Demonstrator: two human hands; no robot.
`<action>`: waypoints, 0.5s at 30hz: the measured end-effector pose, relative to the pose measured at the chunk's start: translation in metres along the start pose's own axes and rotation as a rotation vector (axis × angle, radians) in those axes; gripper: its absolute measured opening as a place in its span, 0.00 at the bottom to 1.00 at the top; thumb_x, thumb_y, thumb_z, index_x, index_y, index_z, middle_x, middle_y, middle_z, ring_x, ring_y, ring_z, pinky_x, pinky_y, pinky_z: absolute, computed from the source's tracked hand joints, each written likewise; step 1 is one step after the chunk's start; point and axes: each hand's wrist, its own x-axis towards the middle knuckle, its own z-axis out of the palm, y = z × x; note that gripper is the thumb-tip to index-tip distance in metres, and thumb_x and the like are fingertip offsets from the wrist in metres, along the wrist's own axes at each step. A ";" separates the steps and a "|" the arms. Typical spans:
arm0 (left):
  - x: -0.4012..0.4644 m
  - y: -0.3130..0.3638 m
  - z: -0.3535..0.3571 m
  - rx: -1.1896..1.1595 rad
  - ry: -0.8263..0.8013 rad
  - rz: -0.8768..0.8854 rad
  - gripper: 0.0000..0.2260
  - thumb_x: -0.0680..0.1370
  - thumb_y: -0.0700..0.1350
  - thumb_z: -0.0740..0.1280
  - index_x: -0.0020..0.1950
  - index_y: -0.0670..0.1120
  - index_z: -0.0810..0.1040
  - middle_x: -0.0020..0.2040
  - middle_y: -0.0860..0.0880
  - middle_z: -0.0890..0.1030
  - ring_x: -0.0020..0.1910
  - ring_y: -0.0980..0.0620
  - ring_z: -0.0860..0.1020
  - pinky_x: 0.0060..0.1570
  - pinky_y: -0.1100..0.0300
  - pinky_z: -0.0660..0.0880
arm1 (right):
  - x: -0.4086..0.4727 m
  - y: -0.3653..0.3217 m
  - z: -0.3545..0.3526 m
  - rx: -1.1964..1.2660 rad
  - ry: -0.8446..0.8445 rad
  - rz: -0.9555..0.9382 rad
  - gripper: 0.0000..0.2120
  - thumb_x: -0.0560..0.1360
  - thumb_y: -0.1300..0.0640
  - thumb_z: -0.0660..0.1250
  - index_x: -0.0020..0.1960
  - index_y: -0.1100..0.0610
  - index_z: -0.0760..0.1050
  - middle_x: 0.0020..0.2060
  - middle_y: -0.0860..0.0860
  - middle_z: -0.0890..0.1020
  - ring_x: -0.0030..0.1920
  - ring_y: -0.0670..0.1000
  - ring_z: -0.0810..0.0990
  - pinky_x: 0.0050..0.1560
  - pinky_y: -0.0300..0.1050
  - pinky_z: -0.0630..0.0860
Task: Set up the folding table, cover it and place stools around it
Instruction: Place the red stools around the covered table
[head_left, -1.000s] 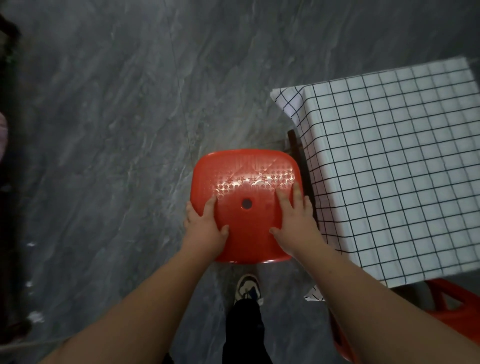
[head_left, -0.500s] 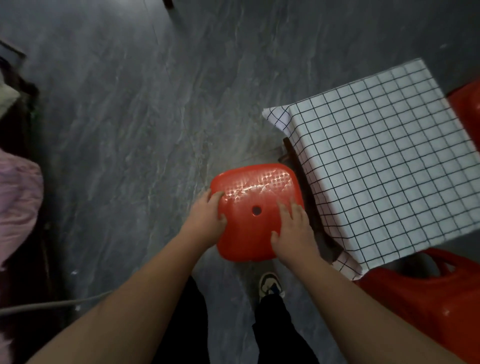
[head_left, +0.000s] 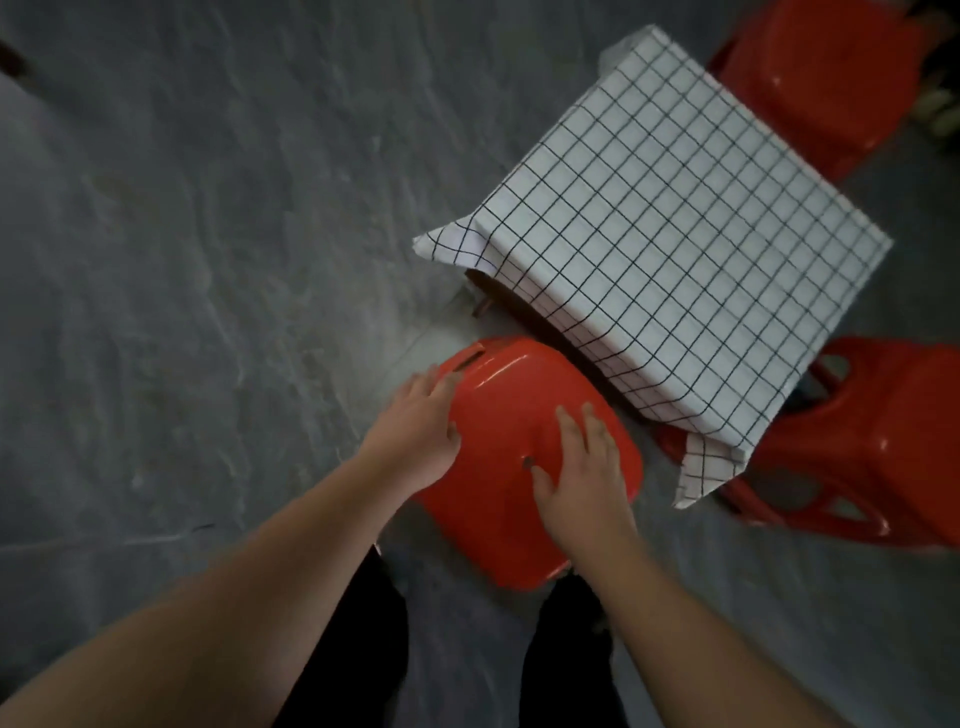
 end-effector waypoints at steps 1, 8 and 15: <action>0.004 -0.001 -0.004 0.046 -0.034 0.032 0.30 0.80 0.44 0.59 0.80 0.53 0.51 0.81 0.48 0.53 0.79 0.45 0.52 0.76 0.43 0.57 | -0.001 -0.004 0.004 0.035 0.019 0.035 0.34 0.79 0.46 0.63 0.79 0.48 0.51 0.80 0.51 0.47 0.79 0.56 0.48 0.76 0.55 0.54; 0.028 0.012 0.003 0.208 -0.081 0.233 0.30 0.79 0.46 0.61 0.79 0.53 0.53 0.81 0.47 0.50 0.79 0.43 0.50 0.74 0.40 0.60 | -0.019 0.010 0.026 0.221 0.078 0.245 0.35 0.79 0.45 0.64 0.79 0.44 0.47 0.80 0.49 0.44 0.79 0.56 0.45 0.76 0.63 0.56; 0.043 0.014 0.038 0.394 -0.114 0.416 0.41 0.77 0.60 0.66 0.79 0.60 0.41 0.80 0.47 0.38 0.79 0.39 0.43 0.72 0.33 0.59 | -0.032 0.042 0.076 0.267 0.108 0.436 0.41 0.77 0.42 0.65 0.79 0.43 0.41 0.79 0.49 0.37 0.78 0.57 0.35 0.76 0.65 0.49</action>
